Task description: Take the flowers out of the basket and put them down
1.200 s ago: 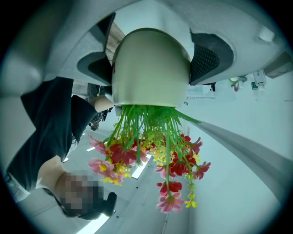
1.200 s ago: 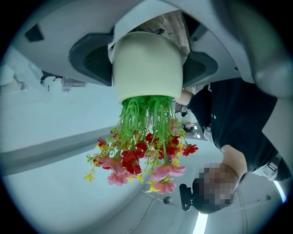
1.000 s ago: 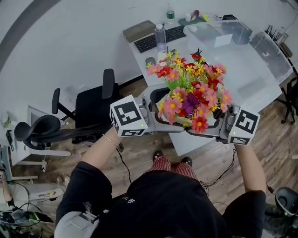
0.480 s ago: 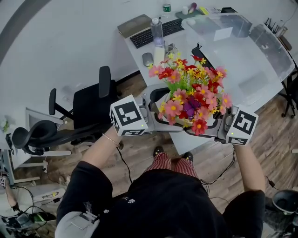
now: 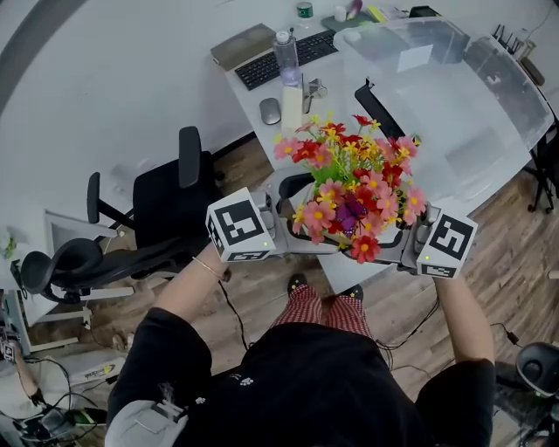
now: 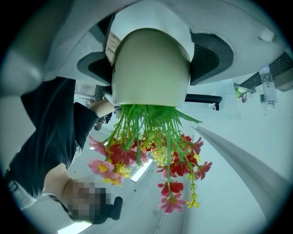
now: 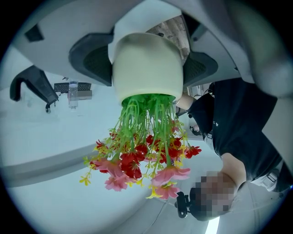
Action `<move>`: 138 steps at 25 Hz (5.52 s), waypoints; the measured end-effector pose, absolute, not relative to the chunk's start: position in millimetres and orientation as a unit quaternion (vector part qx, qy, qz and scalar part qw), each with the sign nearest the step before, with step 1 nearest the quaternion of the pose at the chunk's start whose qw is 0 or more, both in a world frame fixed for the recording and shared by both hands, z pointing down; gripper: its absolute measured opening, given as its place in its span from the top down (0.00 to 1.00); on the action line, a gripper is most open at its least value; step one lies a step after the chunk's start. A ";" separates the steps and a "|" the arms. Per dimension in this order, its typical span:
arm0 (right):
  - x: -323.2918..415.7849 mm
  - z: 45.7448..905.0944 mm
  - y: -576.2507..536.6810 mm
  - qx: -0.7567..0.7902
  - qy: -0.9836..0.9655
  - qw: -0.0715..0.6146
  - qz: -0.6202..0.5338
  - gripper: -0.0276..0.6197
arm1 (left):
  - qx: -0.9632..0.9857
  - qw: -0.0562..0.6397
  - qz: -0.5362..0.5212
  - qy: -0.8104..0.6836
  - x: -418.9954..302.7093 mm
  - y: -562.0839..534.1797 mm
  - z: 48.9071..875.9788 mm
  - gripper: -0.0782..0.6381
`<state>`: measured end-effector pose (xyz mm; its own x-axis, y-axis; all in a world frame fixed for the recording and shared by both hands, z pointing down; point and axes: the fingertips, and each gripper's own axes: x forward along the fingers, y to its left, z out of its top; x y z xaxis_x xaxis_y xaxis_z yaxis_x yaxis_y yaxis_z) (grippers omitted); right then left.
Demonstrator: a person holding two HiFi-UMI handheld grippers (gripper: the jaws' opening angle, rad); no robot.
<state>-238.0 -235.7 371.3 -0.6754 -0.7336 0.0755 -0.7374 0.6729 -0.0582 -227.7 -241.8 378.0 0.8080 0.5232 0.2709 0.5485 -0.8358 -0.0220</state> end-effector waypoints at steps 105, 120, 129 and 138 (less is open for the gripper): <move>-222.6 427.9 -251.6 0.445 -0.881 0.122 0.104 0.24 | -0.919 0.104 -0.195 -0.325 -209.0 -253.2 430.1 0.16; -226.2 416.2 -249.2 0.427 -0.891 0.109 0.109 0.24 | -0.920 0.104 -0.230 -0.299 -213.2 -251.6 420.0 0.16; -224.5 418.9 -249.7 0.434 -0.886 0.116 0.118 0.24 | -0.918 0.105 -0.235 -0.302 -211.5 -251.8 423.2 0.16; -223.6 424.9 -249.7 0.441 -0.881 0.117 0.124 0.24 | -0.914 0.105 -0.240 -0.309 -210.7 -252.0 429.3 0.16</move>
